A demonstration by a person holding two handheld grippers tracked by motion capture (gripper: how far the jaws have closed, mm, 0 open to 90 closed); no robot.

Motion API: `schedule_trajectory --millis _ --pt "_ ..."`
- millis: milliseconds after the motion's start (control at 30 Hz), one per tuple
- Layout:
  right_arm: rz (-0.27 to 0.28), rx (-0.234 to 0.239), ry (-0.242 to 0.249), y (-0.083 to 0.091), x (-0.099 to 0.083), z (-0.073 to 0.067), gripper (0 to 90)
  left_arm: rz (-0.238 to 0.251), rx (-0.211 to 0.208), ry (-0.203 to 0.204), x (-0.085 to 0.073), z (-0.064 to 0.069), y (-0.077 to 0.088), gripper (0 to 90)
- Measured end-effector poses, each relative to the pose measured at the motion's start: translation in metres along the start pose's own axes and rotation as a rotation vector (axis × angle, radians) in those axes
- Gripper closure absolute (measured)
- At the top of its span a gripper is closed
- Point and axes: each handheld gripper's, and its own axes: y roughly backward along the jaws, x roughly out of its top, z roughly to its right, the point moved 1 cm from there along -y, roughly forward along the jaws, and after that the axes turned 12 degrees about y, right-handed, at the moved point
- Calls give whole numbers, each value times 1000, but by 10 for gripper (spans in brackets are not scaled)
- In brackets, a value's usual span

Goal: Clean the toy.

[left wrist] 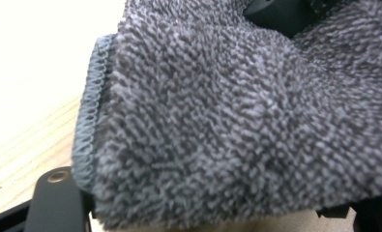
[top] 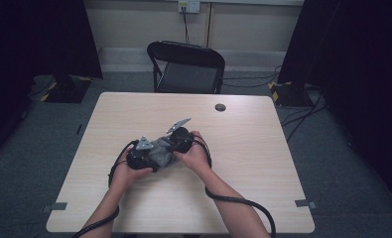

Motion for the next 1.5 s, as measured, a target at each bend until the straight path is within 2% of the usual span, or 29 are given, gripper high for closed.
schedule_trajectory --millis 967,1500 --pt "-26 -69 -31 7 -5 28 816 0 -1 1 0 0 0 241" --pt "-27 -105 -67 12 -7 43 816 0 -1 1 0 0 0 241"
